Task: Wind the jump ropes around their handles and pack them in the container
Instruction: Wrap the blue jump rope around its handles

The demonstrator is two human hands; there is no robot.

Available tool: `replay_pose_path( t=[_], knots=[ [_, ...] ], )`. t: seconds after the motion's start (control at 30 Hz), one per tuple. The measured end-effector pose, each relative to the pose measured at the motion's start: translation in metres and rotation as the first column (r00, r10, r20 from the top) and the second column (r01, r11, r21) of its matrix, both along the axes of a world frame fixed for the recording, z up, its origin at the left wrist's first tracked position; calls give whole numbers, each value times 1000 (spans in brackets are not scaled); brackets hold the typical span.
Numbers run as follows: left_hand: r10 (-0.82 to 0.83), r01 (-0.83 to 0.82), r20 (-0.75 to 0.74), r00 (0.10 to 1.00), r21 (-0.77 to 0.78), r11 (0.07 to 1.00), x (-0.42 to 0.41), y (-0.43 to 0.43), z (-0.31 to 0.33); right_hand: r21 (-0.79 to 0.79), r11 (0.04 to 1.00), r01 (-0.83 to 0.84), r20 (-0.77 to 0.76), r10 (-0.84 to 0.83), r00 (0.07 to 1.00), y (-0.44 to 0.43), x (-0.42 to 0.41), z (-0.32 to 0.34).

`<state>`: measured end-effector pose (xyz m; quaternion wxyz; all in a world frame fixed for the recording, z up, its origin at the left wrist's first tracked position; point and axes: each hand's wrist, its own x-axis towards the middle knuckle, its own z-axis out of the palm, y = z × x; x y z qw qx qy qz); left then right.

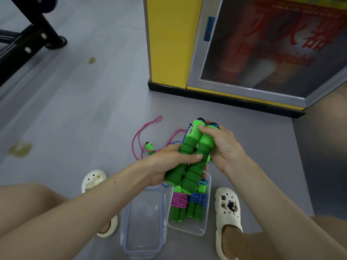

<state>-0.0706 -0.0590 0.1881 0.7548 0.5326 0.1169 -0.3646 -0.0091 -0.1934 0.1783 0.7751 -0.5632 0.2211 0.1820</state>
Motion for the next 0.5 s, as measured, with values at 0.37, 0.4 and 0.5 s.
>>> replay_pose_path(
  t=[0.37, 0.4, 0.5],
  knots=[
    [-40, 35, -20, 999, -184, 982, 3, 13, 13, 206, 978, 36, -20, -32, 999, -3, 6, 4],
    [-29, 23, -31, 999, -188, 982, 3, 13, 14, 182, 983, 26, -43, -18, 999, -2, 5, 4],
    [-26, 21, -29, 999, -149, 989, 0, 15, 16, 17, 1000, 5, -62, -4, 998, -2, 5, 2]
  ],
)
